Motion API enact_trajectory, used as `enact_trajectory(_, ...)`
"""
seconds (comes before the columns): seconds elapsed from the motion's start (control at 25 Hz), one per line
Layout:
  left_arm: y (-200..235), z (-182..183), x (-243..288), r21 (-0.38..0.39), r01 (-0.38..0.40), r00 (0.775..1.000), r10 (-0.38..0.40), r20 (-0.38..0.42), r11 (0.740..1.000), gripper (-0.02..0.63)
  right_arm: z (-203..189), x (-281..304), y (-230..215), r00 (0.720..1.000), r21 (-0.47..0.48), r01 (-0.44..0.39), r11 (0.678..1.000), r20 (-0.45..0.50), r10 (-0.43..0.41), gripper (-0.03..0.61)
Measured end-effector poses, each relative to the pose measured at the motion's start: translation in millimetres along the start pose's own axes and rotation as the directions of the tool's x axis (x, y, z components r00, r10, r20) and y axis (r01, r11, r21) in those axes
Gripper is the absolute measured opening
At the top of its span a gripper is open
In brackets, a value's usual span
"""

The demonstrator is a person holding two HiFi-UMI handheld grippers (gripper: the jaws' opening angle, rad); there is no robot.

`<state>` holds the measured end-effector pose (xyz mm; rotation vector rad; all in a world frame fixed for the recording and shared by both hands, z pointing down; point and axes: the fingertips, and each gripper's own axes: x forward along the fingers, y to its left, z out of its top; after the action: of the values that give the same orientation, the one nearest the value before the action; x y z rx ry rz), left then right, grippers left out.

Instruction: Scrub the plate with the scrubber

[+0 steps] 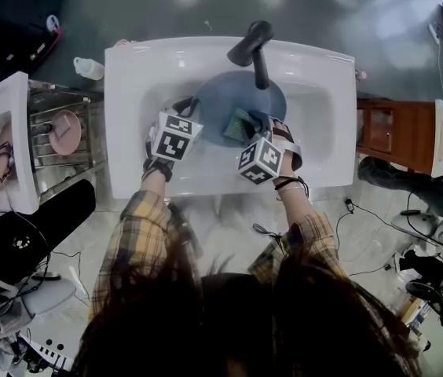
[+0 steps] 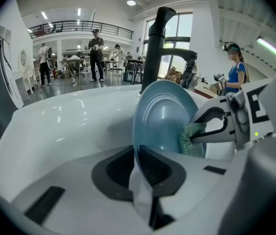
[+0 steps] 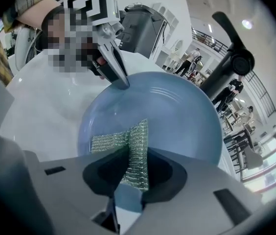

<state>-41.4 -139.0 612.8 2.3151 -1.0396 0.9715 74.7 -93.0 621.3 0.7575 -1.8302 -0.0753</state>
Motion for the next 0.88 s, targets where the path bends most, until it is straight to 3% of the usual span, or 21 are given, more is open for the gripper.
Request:
enact_trajectory(0.44,-1.5,-2.9,1.4,0.050,0.030,0.999,-0.028,-0.029,0.998,0.035,-18.9,-19.6,-50.0,0.993,-0.055,0.119,0.991,-0.018,-0.120,0.095)
enact_trajectory(0.64,-2.2,-5.7,2.1,0.053,0.044,0.998,-0.042,-0.040,0.998,0.037,-12.8,-26.1,-81.6,0.984,-0.033,0.178,0.984,-0.017,-0.178,0.099)
enact_trajectory(0.88,-4.4,-9.2,4.5,0.061,0.056,0.997,-0.053,-0.049,0.997,0.040,9.0,-24.5,-94.3,0.972,-0.076,0.235,0.969,0.015,-0.234,0.107)
